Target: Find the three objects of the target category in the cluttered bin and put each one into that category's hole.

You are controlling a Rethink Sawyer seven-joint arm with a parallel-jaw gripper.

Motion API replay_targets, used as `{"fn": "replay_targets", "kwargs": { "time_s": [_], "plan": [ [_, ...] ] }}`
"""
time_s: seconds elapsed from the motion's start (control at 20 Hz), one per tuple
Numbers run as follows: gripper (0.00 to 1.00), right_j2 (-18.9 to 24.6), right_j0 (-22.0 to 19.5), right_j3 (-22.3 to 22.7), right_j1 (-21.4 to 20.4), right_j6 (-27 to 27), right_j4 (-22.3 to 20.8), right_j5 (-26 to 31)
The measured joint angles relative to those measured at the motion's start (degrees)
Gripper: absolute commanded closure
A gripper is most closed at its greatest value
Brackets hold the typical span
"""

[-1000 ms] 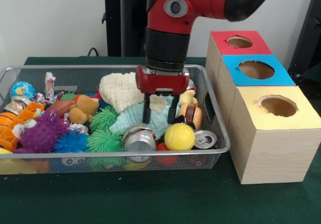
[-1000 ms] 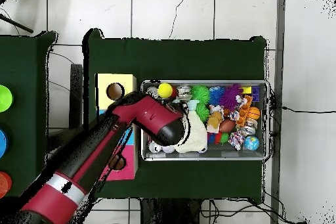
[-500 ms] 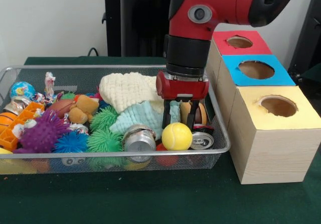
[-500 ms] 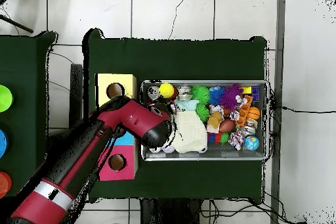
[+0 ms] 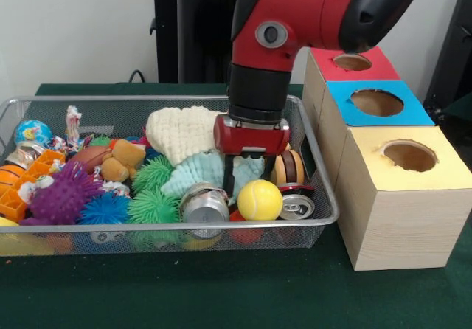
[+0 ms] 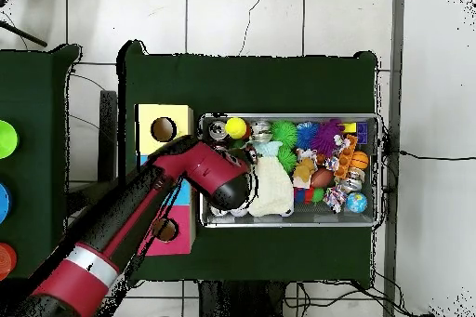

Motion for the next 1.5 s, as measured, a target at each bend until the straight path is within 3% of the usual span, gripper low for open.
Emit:
{"fn": "replay_targets", "kwargs": {
  "time_s": [0.35, 0.95, 1.5],
  "plan": [
    [0.00, 0.59, -0.62, -0.02, 1.89, 0.00, -0.04, 0.02],
    [0.00, 0.61, -1.46, 0.21, 1.37, 0.00, -2.61, -0.02],
    [0.00, 1.22, -2.66, 0.90, -2.11, 0.00, -3.19, -0.04]
  ]
}}
